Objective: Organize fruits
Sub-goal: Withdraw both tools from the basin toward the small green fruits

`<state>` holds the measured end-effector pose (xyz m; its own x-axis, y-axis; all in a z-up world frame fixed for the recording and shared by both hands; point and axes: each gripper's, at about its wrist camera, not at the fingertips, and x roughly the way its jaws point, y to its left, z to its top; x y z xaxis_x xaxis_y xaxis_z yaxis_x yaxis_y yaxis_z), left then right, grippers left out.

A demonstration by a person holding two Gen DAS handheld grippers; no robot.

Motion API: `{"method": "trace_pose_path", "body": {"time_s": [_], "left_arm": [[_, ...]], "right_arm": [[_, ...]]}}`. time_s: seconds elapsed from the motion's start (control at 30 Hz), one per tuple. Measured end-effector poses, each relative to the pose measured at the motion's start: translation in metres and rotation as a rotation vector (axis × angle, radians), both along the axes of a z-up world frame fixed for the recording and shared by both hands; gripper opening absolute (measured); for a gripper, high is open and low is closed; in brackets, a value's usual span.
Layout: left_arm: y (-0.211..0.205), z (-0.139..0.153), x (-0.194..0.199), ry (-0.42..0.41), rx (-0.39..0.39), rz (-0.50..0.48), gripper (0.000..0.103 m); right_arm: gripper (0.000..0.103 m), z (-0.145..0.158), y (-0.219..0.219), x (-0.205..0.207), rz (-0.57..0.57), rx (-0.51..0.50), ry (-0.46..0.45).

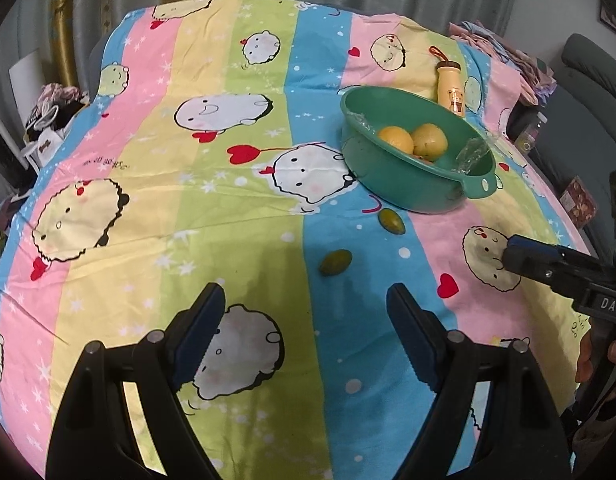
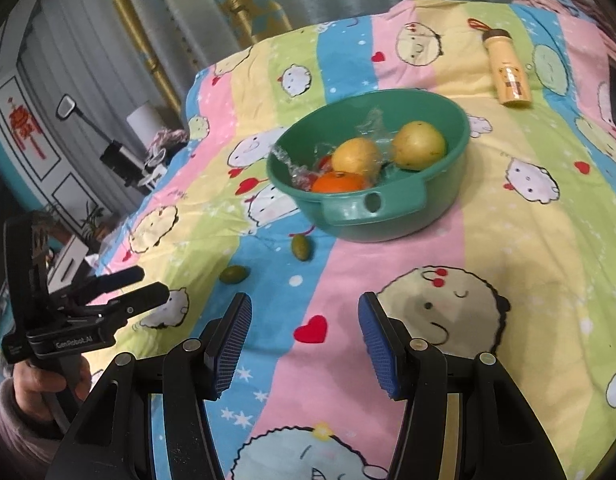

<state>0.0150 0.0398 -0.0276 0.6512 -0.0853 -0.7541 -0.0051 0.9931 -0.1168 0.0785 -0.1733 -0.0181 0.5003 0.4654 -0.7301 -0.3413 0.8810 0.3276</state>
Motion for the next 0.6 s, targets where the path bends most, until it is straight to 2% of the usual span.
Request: {"method": "trace_pose_path", "body": {"time_s": [0.6], "left_arm": [[0.012,-0.017,0.007,0.002,-0.043,-0.044,0.084]], "right_arm": [[0.056,-0.016,0.049,0.025,0.063,-0.058,0.022]]}}
